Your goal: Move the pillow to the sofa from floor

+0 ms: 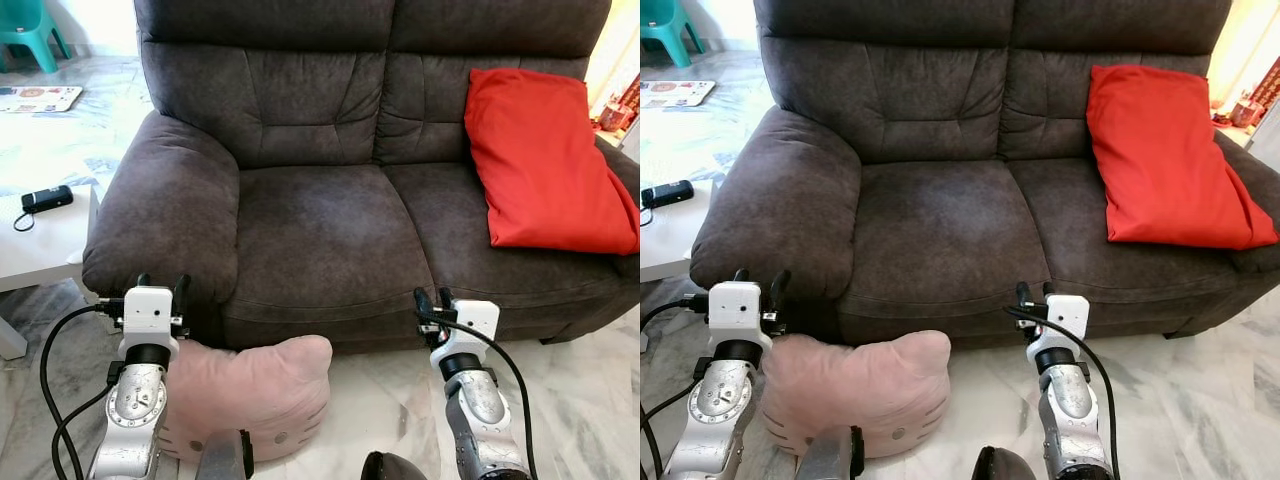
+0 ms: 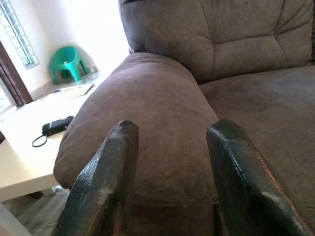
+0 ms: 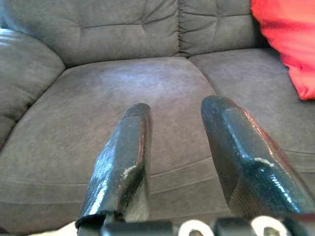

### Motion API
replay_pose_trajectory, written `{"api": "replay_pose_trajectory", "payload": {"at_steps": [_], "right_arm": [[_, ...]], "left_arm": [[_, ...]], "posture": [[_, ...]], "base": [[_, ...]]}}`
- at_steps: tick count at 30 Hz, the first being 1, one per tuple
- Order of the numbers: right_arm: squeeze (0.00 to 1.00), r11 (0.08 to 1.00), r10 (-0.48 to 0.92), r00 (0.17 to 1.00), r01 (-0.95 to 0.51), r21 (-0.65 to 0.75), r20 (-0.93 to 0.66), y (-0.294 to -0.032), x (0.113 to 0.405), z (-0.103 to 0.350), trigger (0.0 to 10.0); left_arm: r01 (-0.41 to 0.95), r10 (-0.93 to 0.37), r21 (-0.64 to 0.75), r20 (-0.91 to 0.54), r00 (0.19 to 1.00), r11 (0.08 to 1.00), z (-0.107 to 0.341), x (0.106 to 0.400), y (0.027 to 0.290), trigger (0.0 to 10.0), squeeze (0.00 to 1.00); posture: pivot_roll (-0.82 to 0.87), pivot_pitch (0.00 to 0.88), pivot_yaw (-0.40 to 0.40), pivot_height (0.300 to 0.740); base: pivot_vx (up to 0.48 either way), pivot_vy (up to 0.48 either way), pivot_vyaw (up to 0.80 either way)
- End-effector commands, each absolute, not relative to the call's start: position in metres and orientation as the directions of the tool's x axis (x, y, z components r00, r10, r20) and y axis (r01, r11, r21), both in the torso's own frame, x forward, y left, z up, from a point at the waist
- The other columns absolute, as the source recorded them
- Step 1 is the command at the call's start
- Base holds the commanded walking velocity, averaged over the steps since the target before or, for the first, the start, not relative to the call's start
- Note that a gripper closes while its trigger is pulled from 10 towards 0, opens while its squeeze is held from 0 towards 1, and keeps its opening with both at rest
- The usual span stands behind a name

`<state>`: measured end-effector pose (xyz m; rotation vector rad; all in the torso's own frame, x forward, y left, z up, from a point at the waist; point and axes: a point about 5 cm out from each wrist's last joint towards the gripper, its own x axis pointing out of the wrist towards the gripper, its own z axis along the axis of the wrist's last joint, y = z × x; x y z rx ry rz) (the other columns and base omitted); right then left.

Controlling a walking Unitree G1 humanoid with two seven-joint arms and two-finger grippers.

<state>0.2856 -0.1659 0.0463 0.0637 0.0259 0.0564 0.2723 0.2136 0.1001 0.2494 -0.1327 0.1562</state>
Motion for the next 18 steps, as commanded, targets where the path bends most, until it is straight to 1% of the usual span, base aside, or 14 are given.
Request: {"api": "replay_pose_trajectory", "payload": {"at_steps": [1, 3, 6, 10, 13, 18], "right_arm": [[0.0, 0.996, 0.073, 0.997, -0.072, 0.048, -0.023, -0.1639, 0.2866, 0.0469, 10.0], [0.0, 0.996, 0.067, 0.997, -0.065, 0.066, -0.03, -0.164, 0.2864, 0.0457, 10.0], [0.0, 0.995, 0.06, 0.998, -0.058, 0.083, -0.029, -0.1648, 0.2863, 0.0452, 10.0], [0.0, 0.994, 0.054, 0.998, -0.051, 0.096, -0.026, -0.166, 0.287, 0.0459, 10.0], [0.0, 0.993, 0.06, 0.998, -0.057, 0.107, -0.018, -0.1653, 0.2873, 0.0468, 10.0], [0.0, 0.993, 0.057, 0.998, -0.054, 0.103, -0.026, -0.1645, 0.2869, 0.0457, 10.0]], "left_arm": [[-0.179, 0.147, 0.234, 0.145, 0.978, 0.956, 0.0994, 0.2716, 0.2161, 10.0, 0.0], [-0.192, 0.162, 0.224, 0.145, 0.976, 0.955, 0.0991, 0.271, 0.2176, 10.0, 0.0], [-0.198, 0.17, 0.215, 0.14, 0.975, 0.956, 0.0988, 0.2709, 0.2187, 10.0, 0.0], [-0.2, 0.172, 0.218, 0.142, 0.975, 0.955, 0.0992, 0.2709, 0.2195, 10.0, 0.0], [-0.2, 0.172, 0.217, 0.142, 0.975, 0.955, 0.0993, 0.2708, 0.2197, 10.0, 0.0], [-0.188, 0.16, 0.225, 0.137, 0.978, 0.956, 0.098, 0.2708, 0.2183, 10.0, 0.0]], "posture": [[0.14, 0.0, -0.102, 0.591], [0.14, 0.0, -0.103, 0.591], [0.14, 0.0, -0.102, 0.591], [0.14, 0.0, -0.1, 0.591], [0.14, 0.0, -0.099, 0.591], [0.14, 0.0, -0.097, 0.591]], "base": [[0.0, 0.0, 0.8], [0.0, 0.0, 0.71], [0.0, 0.0, 0.0], [0.0, 0.48, 0.0], [0.0, 0.35, 0.0], [0.0, 0.0, 0.0]]}}
